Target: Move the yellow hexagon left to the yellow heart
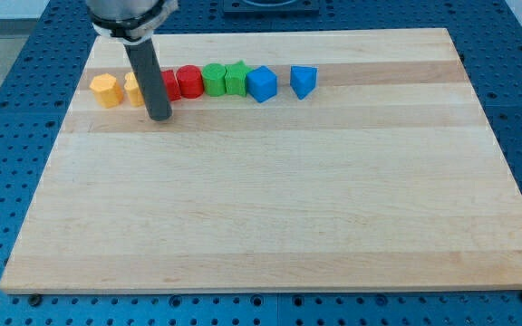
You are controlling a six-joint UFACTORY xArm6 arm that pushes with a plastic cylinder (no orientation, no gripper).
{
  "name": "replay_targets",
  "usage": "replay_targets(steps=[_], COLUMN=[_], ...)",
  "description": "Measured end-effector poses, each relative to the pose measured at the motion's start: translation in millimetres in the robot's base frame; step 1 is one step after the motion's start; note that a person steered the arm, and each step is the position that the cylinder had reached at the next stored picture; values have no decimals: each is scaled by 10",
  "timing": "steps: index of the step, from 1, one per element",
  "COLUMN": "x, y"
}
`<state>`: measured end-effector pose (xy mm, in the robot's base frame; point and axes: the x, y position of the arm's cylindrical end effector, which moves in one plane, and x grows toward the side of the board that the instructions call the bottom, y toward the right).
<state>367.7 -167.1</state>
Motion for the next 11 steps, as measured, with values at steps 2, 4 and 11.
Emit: replay_targets(steps=[2,4,11], x=[-237,169,-232], y=[-30,-209,-853])
